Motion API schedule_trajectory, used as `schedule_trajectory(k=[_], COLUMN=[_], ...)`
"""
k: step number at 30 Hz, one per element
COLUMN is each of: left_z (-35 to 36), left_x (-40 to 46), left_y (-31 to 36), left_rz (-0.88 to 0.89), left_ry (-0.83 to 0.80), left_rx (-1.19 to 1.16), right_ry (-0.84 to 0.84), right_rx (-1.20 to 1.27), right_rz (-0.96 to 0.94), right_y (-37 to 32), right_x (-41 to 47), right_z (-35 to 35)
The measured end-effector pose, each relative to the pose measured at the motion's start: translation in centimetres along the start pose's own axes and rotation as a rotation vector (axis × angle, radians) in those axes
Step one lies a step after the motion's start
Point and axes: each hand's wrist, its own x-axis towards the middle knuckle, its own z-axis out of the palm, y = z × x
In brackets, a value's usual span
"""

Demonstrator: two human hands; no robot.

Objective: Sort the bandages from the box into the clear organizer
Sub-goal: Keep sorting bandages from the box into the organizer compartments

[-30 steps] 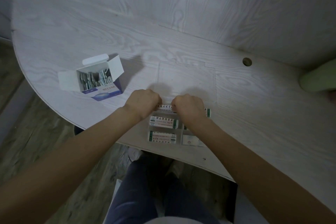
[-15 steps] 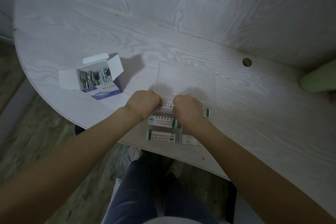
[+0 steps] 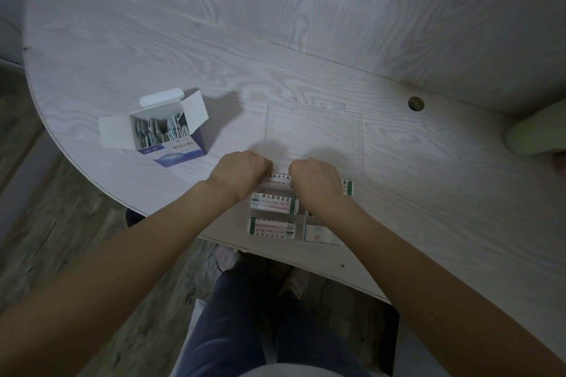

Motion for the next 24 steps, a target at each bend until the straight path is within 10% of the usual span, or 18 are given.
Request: schedule_trajectory(k=[24], left_z=[-6.5], left_x=[-8.9], left_y=[-10.1], left_rz=[-0.351], left_ry=[0.372], left_rx=[-0.161], right_ry=[0.375], right_rx=[0.423], right_rz=[-0.336], right_y=[-9.0], right_x=[3.1], right_z=[-7.0])
